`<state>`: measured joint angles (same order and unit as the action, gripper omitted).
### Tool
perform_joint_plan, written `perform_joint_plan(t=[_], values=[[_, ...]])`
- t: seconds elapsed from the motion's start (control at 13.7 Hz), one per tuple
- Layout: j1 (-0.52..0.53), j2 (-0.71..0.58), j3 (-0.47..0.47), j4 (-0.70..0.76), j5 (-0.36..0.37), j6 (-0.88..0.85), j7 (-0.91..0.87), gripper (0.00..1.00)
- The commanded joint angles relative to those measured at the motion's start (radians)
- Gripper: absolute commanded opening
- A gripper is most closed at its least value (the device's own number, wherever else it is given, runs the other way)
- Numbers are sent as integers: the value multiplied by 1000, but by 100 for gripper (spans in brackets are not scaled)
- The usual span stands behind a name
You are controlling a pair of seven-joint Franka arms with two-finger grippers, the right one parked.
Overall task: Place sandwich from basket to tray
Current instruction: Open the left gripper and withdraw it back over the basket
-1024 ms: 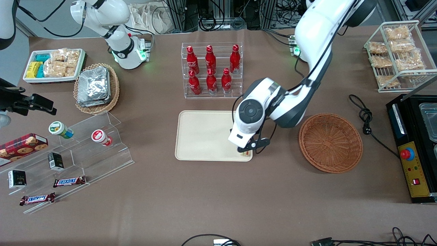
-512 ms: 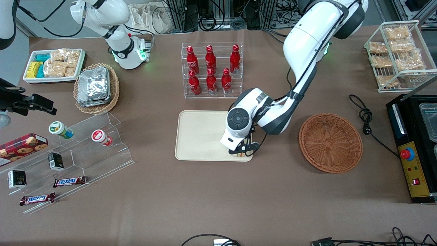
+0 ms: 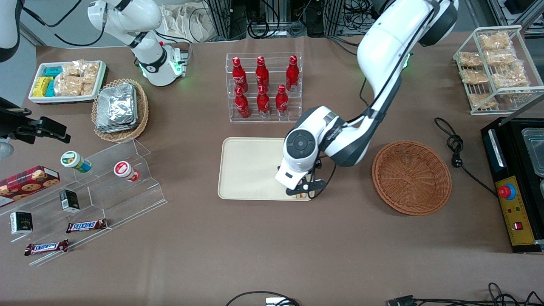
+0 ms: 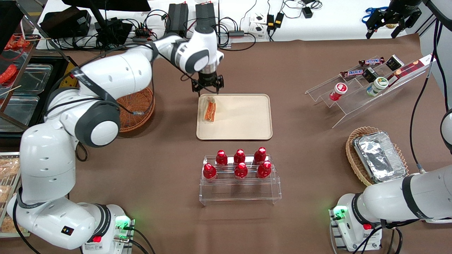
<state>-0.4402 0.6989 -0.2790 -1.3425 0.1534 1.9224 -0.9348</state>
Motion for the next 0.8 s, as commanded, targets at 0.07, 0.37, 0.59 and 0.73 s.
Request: perform_joint_plan(t=[0.07,0.37,0.59,0.73], values=[[86,-177,0,-49,-8,-118,78,100],[243,-379,-5,-185,-58,-154,252,100],[264,-539,120,-256,-133,-259,524,100],[261,-603,219,-254,-146,-340,711,100]])
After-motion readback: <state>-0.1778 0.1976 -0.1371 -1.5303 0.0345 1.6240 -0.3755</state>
